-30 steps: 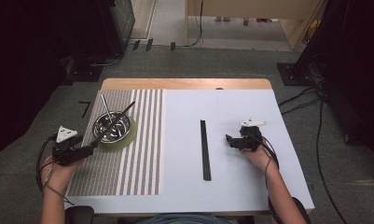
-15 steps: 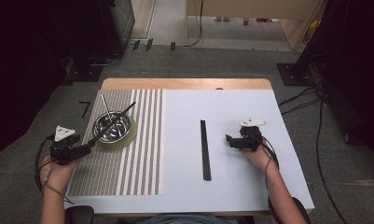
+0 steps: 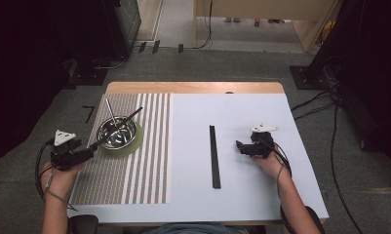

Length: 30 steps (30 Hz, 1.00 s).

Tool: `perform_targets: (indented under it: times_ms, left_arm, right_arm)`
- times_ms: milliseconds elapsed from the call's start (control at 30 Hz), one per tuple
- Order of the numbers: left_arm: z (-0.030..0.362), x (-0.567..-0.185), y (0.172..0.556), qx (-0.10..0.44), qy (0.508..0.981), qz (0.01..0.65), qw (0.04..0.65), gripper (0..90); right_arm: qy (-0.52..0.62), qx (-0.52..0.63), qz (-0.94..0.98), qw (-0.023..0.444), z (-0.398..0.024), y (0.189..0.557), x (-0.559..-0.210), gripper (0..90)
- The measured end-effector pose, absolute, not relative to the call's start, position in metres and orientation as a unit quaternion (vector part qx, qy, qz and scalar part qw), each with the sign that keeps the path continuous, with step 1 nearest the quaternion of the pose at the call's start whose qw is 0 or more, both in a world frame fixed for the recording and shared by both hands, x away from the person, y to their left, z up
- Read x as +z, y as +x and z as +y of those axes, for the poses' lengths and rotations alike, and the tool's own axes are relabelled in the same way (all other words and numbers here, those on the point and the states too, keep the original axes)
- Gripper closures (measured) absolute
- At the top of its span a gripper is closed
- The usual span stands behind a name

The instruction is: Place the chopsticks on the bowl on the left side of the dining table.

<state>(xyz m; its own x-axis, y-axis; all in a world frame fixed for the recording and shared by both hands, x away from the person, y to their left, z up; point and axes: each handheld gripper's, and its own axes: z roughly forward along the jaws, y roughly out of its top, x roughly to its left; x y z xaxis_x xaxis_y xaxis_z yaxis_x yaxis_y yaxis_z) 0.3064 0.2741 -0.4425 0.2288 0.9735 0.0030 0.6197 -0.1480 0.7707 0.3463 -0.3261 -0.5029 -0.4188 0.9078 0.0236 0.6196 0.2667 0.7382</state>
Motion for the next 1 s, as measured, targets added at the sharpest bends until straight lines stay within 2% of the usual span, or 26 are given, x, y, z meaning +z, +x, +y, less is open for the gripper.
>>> perform_targets:
  times_ms: [467, 1000]
  left_arm:
    - [0.276, -0.443, 0.312, 0.268, 0.699, 0.573, 0.335, 37.1]
    - [0.281, -0.444, 0.321, 0.275, 0.673, 0.591, 0.351, 43.5]
  right_arm:
    - [0.497, 0.346, 0.768, 0.208, -0.326, 0.346, -0.503, 17.5]
    - [0.497, 0.346, 0.768, 0.208, -0.326, 0.346, -0.503, 17.5]
